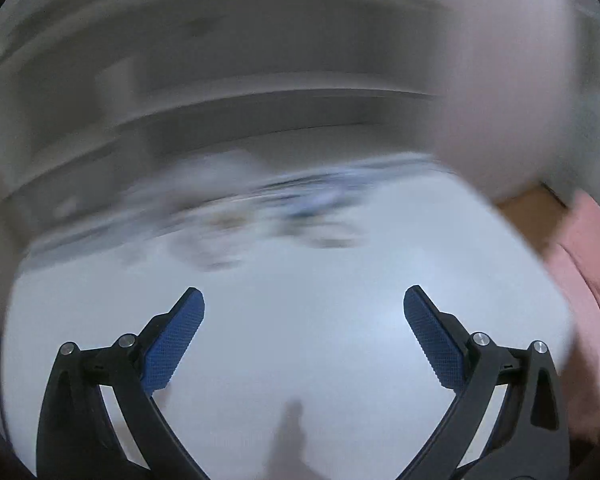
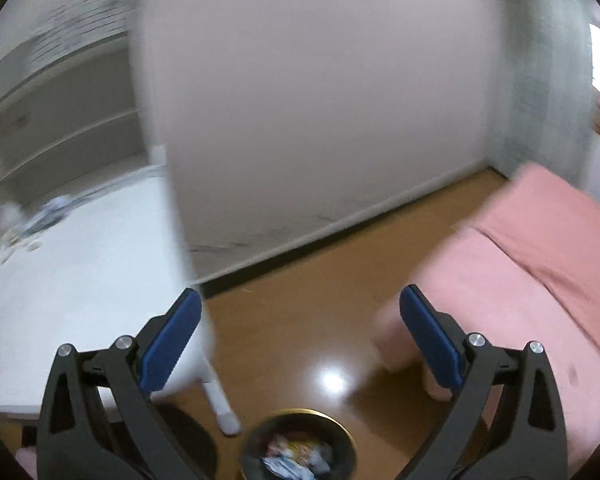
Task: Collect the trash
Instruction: 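Return both tools to the desk above the remaining trash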
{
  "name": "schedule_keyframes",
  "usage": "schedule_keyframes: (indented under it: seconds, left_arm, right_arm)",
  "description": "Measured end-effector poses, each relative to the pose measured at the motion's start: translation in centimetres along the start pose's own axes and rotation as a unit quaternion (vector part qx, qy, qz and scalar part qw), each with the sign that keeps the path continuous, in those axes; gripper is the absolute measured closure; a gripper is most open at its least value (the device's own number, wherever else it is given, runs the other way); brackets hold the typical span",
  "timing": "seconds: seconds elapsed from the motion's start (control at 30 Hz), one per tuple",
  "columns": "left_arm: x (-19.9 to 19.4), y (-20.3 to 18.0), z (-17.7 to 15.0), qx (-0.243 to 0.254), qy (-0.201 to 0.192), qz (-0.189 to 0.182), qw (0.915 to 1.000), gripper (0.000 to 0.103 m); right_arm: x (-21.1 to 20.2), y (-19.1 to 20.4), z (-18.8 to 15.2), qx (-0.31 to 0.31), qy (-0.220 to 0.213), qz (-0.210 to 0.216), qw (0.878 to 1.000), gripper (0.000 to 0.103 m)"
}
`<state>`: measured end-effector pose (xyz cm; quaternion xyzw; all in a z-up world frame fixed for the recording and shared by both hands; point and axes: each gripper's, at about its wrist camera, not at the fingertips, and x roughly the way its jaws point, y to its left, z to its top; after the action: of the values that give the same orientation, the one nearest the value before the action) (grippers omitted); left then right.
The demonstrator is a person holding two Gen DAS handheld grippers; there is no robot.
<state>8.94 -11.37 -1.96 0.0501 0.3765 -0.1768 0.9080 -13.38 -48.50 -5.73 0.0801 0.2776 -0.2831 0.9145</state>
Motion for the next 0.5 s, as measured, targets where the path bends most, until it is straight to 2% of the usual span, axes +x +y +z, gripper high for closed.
schedule_keyframes:
  seconds: [0.1,0.23,0.37,0.5]
  left_arm:
    - [1.6,7.1,0.3,-0.064,0.025,0.031,0.9972,0.006]
    - [4.2,12.1,0.8,-0.081,0.048,0.07,0.9931,0.006]
    - [8.4,14.9,3.1,-0.083,0.066,0.062,0.9925,0.006]
    - [11.2,15.7,5.2,-0.065,0.076,0.042,0.9941,0.006]
  right_arm:
    - [2.3,5.3,2.1,-0.055,0.011,0.028,0.998,0.007]
    - [4.7,12.8,5.4,-0.09,0.03,0.108,0.99,0.007]
    - [7.1,21.9,6.6,-0.155,0.07,0.186,0.968,0.007]
    - [9.5,29.5,6.2,-0.209,0.109,0.226,0.945,0.007]
